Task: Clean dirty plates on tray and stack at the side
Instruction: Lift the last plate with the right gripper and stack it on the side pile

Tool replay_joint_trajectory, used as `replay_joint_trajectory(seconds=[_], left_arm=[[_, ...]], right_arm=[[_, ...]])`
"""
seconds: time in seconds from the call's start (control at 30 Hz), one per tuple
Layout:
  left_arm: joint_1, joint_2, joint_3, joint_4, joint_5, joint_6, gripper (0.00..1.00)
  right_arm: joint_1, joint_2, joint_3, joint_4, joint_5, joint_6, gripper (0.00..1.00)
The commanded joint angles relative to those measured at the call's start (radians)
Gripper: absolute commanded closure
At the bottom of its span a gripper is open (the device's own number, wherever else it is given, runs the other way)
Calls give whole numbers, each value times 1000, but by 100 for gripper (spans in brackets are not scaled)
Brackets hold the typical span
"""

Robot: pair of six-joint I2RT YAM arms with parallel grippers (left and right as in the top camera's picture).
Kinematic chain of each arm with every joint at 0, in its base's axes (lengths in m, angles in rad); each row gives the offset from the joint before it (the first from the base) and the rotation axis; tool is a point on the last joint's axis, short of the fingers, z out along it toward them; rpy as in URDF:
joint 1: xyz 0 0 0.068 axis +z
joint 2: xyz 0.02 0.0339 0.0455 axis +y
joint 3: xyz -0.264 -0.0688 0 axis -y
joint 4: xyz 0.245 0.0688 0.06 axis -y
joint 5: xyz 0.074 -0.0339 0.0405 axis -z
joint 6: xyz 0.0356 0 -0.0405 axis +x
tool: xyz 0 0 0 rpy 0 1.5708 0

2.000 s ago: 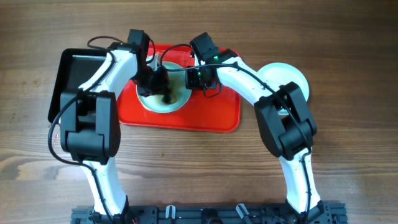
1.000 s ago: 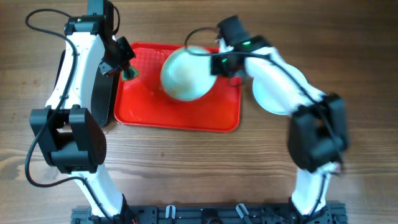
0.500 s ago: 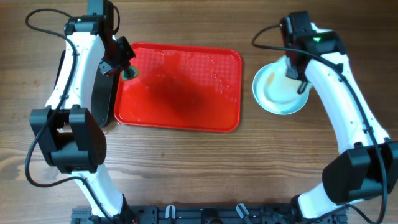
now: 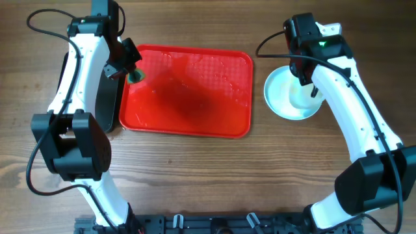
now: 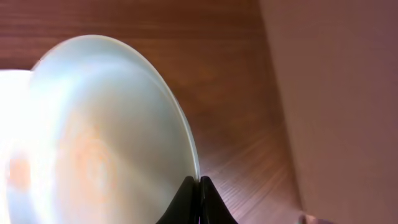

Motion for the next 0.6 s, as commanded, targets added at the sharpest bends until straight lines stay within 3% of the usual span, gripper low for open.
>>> replay_joint_trajectory(seconds=[0.0, 0.13, 0.23, 0.47, 0.57], left_arm=[[37, -21, 11, -1, -29, 47, 96], [198, -75, 12, -24, -28, 47, 96], [260, -75, 10, -41, -28, 47, 96], [269, -74, 10, -46, -48, 47, 96], [269, -74, 10, -45, -62, 47, 96]], right_arm=[[16, -12, 2, 96, -322, -29, 96], [90, -8, 1, 314, -737, 21, 96], [130, 37, 0, 419, -866, 80, 96], [21, 62, -1, 259, -926, 119, 96], [-53, 64, -1, 222, -1085, -30, 96]])
